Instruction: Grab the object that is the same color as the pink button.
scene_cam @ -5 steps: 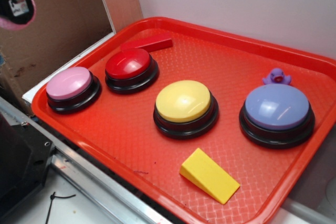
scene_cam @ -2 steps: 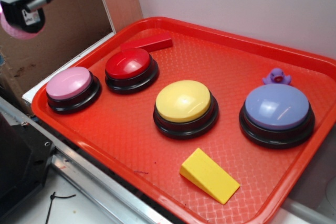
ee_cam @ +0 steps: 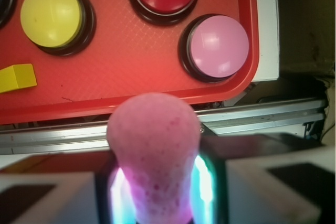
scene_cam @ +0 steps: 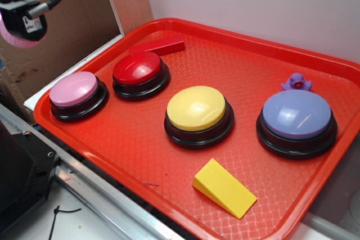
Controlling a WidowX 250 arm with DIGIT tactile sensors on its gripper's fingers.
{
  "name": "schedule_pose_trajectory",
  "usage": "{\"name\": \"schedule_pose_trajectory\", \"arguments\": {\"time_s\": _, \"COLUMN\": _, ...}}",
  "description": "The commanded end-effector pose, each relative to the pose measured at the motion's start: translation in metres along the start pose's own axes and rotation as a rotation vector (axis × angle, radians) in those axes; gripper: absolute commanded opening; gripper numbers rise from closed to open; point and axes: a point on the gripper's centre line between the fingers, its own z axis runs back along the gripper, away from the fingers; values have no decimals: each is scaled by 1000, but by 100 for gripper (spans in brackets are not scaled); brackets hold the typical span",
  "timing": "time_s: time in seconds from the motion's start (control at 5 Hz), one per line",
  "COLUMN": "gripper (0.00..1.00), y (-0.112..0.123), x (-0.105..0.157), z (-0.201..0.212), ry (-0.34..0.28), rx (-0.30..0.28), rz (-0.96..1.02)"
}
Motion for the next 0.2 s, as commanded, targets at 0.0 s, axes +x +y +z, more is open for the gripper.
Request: {"name": "schedule_pose_trajectory", "arguments": {"time_s": 0.0, "gripper": 4, "y": -4, "x": 1, "z": -11, "ry": 68, "rx": -23, "rz": -39}}
